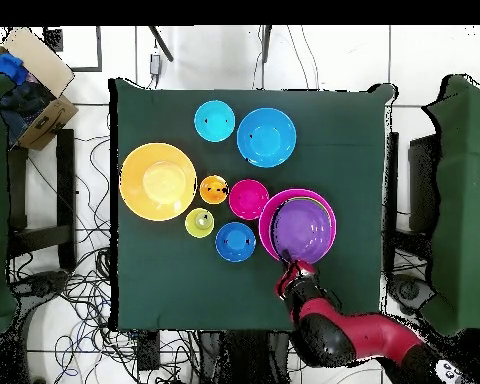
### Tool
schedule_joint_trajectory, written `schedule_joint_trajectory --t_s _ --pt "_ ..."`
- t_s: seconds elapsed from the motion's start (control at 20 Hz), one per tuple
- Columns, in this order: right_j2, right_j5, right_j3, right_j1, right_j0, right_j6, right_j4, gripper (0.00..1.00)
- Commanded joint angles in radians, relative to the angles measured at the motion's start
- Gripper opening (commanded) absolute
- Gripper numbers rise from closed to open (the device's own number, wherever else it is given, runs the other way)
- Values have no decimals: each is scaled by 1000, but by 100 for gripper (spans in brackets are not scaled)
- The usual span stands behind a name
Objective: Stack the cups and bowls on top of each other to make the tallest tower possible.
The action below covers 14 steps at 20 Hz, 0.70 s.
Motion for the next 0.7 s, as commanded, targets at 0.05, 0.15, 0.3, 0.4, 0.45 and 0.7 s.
schedule_joint_trajectory --t_s 0.05,0.15,0.3,0.4,0.45,0.7 --pt "120 150 -150 71 -35 124 -106 0" --pt "142 171 -153 82 -55 121 -108 0" --pt "155 189 -159 93 -67 121 -104 100" --pt "138 187 -164 84 -51 129 -89 100" --pt "130 186 -166 79 -42 133 -81 100" --pt "128 188 -169 79 -38 138 -73 100"
